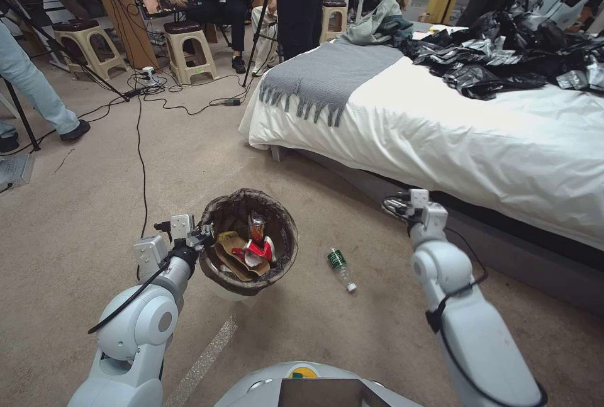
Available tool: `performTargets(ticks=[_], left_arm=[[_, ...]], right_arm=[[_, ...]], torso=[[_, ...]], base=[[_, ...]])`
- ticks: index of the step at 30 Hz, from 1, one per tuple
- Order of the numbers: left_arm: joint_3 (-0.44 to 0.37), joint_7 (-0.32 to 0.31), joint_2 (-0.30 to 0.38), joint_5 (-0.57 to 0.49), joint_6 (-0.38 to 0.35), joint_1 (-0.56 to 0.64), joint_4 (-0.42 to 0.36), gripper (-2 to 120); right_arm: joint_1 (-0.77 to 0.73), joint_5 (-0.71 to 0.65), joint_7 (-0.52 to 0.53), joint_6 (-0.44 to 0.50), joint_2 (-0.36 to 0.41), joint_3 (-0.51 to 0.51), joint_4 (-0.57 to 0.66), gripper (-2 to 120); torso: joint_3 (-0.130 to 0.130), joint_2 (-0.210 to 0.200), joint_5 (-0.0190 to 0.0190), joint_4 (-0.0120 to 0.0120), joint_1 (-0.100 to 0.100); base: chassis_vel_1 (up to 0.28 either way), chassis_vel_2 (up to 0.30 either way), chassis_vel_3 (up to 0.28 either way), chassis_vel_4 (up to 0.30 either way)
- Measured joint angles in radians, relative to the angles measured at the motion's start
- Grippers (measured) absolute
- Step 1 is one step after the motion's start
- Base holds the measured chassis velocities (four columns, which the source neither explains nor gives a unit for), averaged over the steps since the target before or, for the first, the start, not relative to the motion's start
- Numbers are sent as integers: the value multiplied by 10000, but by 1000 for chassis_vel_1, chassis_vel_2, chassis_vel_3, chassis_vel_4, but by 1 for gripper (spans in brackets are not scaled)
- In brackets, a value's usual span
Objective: Pick up the trash bin, then pick up the garbage from the floor and place it into the trash bin.
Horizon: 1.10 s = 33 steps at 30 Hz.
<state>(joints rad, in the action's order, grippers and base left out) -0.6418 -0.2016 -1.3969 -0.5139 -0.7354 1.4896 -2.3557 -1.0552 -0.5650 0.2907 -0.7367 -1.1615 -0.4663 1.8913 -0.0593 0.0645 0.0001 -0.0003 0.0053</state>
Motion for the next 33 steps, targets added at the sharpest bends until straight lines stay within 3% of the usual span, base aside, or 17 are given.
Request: performTargets(ticks=[3,7,9,16,25,33], left_arm=[[18,1,-26,6,0,23,-11,5],[24,-5,-59,27,0,33,-11,5],[38,4,-102,90,0,35,-10,5],[32,77,-142,181,0,26,45,5],[-5,173,-148,206,0,-10,142,5],[110,242,-166,289,0,-53,268,5]], right_arm=[[953,-741,-72,-189,529,670,-942,100],[1647,-1164,-199,-186,682,1376,-1802,100],[2535,-1142,-555,-154,470,2473,-3218,100],[3516,-328,-956,-79,-616,3680,-5139,100],[3383,-143,-1046,-34,-1192,3899,-5638,100],[2881,-469,-1308,-11,-1063,4327,-4649,100]], torso=[[-1,0,0,-3,2],[0,0,-3,-4,2],[-1,0,-2,-1,2],[-1,-1,-1,2,2],[-1,-1,-3,-3,0],[1,-1,-3,-3,0]], base=[[0,0,0,0],[0,0,0,0],[0,0,0,0],[0,0,0,0],[0,0,0,0],[0,0,0,0]])
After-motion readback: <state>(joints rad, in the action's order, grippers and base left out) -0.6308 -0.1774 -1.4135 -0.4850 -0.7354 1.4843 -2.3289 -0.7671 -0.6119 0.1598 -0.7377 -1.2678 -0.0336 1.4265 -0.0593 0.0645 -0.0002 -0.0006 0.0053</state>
